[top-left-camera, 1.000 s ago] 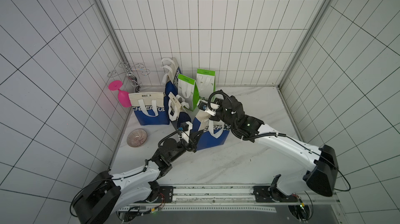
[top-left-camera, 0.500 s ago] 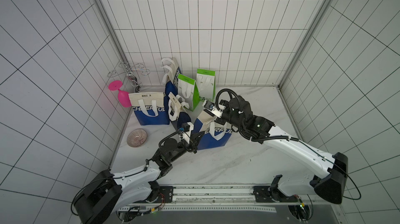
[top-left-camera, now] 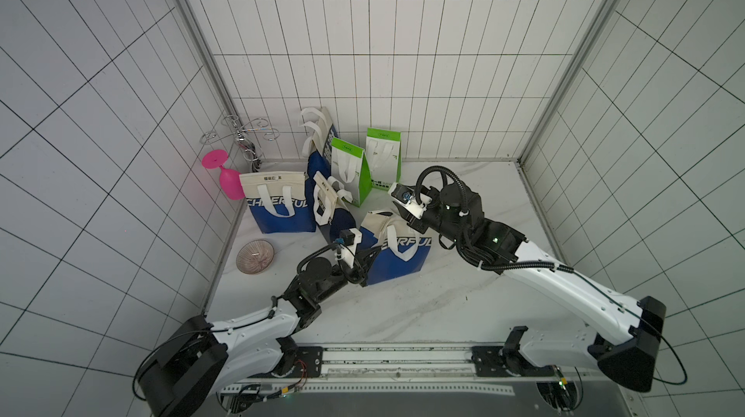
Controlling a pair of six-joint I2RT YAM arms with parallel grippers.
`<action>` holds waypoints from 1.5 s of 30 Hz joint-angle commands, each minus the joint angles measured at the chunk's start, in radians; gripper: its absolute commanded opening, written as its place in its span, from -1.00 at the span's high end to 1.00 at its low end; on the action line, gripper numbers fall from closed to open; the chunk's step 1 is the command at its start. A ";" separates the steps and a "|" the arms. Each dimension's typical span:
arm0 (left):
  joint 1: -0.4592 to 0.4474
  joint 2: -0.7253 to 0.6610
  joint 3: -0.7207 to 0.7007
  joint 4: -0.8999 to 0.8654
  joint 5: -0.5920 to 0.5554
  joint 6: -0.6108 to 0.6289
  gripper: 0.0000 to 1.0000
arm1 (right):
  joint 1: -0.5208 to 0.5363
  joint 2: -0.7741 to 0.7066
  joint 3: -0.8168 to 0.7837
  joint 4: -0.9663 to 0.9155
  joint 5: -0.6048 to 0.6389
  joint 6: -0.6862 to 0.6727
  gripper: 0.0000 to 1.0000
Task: Open the takeout bag
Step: Open the takeout bag at the center of the board.
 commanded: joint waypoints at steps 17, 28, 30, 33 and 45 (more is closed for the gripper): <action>-0.008 -0.024 -0.019 -0.041 0.010 -0.001 1.00 | 0.055 -0.043 -0.271 0.187 0.081 -0.085 0.19; -0.007 -0.028 -0.018 -0.047 0.008 0.000 1.00 | 0.055 0.012 -0.247 0.203 0.136 -0.089 1.00; -0.007 -0.028 -0.017 -0.047 0.005 0.000 1.00 | 0.055 0.013 -0.234 0.205 0.169 -0.076 1.00; -0.007 -0.024 -0.017 -0.048 0.004 -0.001 1.00 | 0.054 0.014 -0.178 0.153 0.196 -0.079 1.00; -0.007 -0.022 -0.010 -0.072 -0.001 0.004 1.00 | -0.053 0.092 0.265 -0.250 0.164 -0.180 1.00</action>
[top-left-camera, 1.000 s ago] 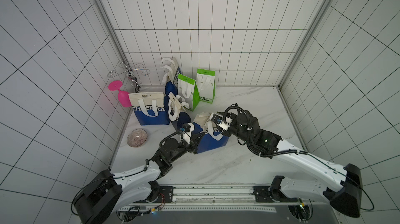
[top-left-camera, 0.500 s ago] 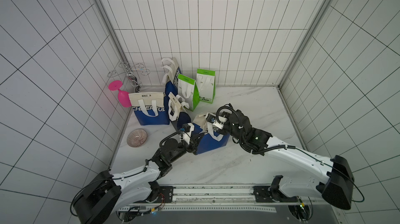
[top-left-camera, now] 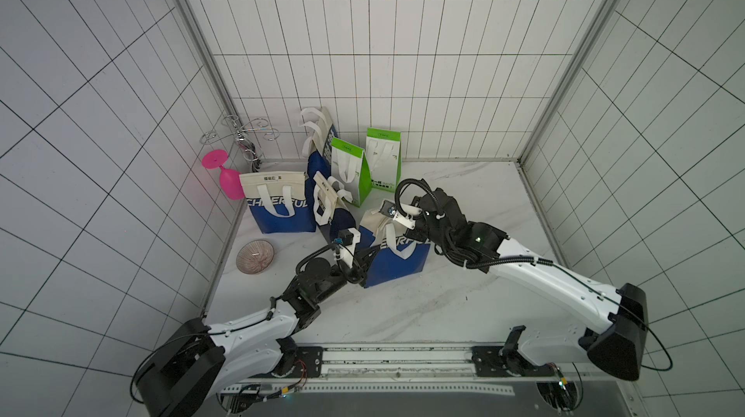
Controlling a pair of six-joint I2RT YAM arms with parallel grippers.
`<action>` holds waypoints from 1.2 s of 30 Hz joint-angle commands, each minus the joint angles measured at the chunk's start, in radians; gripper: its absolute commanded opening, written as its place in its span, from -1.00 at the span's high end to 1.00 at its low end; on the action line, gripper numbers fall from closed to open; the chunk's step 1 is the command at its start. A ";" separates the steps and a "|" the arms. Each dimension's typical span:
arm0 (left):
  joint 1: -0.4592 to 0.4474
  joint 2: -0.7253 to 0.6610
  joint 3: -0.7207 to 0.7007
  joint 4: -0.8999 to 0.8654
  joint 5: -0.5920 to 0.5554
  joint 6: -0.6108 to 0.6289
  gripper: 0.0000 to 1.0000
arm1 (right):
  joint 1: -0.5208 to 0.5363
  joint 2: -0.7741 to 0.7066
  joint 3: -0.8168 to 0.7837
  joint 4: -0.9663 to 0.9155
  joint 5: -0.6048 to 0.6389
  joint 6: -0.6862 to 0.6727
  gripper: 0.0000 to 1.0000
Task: Open the takeout bag
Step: Open the takeout bag at the center of the board.
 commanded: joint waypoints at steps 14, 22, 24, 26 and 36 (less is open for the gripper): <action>-0.007 0.023 -0.003 -0.057 0.017 0.008 1.00 | -0.065 0.025 0.323 -0.149 0.036 -0.211 1.00; -0.006 0.043 0.002 -0.053 0.024 0.008 1.00 | -0.066 0.066 0.438 -0.188 0.004 -0.294 1.00; -0.007 0.043 0.002 -0.051 0.021 0.007 1.00 | -0.067 0.071 0.452 -0.194 -0.001 -0.298 1.00; -0.007 0.046 0.002 -0.052 0.019 0.007 1.00 | -0.067 0.071 0.457 -0.204 -0.013 -0.311 1.00; -0.008 0.064 0.008 -0.051 0.022 0.007 1.00 | -0.070 0.094 0.507 -0.286 -0.024 -0.400 1.00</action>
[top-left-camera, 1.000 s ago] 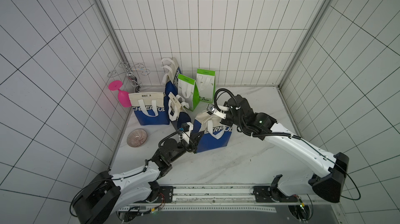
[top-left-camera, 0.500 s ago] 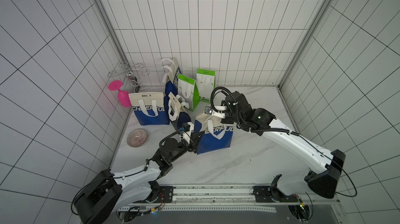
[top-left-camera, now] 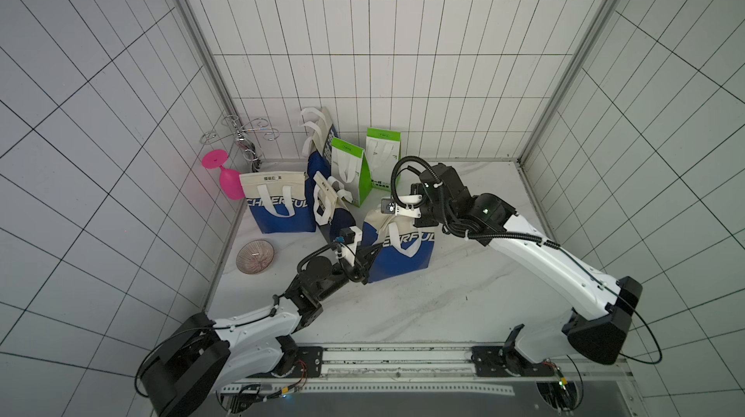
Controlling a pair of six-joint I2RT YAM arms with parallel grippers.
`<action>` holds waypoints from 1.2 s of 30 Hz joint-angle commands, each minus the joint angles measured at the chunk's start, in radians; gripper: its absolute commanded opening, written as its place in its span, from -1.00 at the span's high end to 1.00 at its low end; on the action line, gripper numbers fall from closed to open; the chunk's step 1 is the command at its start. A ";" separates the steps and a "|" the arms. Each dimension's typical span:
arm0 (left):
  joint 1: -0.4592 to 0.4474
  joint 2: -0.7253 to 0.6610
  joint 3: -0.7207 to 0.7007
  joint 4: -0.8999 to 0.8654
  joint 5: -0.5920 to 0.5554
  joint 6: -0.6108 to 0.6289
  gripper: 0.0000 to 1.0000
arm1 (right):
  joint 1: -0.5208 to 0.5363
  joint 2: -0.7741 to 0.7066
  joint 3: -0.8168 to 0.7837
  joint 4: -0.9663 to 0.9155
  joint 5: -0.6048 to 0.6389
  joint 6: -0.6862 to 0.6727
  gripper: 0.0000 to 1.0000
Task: Open the takeout bag
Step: Open the takeout bag at the center of the board.
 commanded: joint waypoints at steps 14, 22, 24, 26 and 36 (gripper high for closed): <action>-0.004 0.046 0.000 -0.106 0.017 0.006 1.00 | -0.049 0.041 0.292 0.046 0.041 -0.141 1.00; -0.004 0.073 0.014 -0.130 0.015 0.006 1.00 | -0.107 0.054 0.317 0.045 -0.047 -0.128 1.00; -0.004 0.081 0.019 -0.141 0.011 0.006 1.00 | -0.122 0.061 0.325 0.042 -0.067 -0.104 1.00; -0.005 0.091 0.031 -0.164 0.003 0.009 1.00 | -0.135 0.058 0.318 0.042 -0.087 -0.090 1.00; -0.005 0.114 0.053 -0.224 -0.033 0.014 1.00 | -0.156 0.056 0.312 -0.042 -0.199 -0.066 1.00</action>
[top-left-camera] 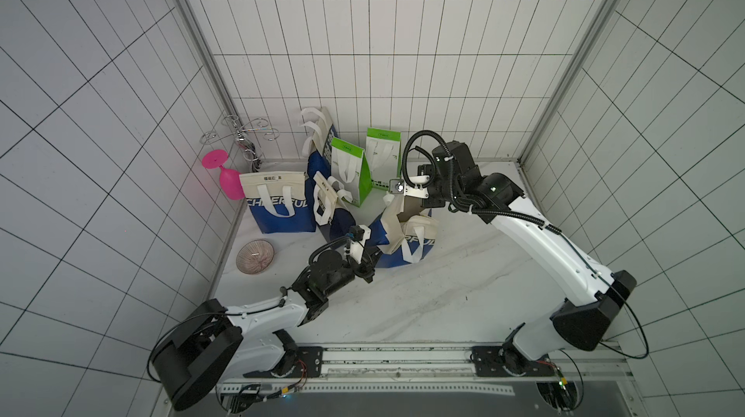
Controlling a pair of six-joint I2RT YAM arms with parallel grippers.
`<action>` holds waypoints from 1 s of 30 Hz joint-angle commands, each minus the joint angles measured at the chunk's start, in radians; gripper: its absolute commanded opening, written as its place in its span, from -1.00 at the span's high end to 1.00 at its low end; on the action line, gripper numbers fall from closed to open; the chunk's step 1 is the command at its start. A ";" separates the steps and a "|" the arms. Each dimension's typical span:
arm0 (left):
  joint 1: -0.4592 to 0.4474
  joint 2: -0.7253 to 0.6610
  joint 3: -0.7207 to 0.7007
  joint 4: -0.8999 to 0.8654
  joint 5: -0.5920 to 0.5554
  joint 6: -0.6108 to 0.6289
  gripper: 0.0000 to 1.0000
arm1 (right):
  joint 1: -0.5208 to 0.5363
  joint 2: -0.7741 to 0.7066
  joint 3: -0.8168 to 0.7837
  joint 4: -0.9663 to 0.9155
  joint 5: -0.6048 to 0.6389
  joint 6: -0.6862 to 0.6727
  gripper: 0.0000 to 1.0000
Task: Open the takeout bag
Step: Open the takeout bag at the center of the board, then move the takeout bag to the corner of the board.
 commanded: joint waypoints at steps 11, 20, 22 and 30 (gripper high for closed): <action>0.000 -0.021 -0.026 -0.096 -0.002 -0.011 1.00 | -0.018 -0.053 0.046 0.108 0.060 0.252 0.34; 0.000 -0.043 -0.030 -0.093 0.005 -0.014 1.00 | -0.054 -0.165 -0.104 0.106 0.030 0.664 -0.23; 0.001 -0.058 -0.033 -0.100 -0.002 -0.010 1.00 | -0.065 -0.252 -0.260 0.174 -0.006 0.792 -0.29; 0.000 -0.082 -0.041 -0.088 -0.008 -0.019 0.99 | -0.126 -0.464 -0.744 0.431 -0.302 0.956 -0.61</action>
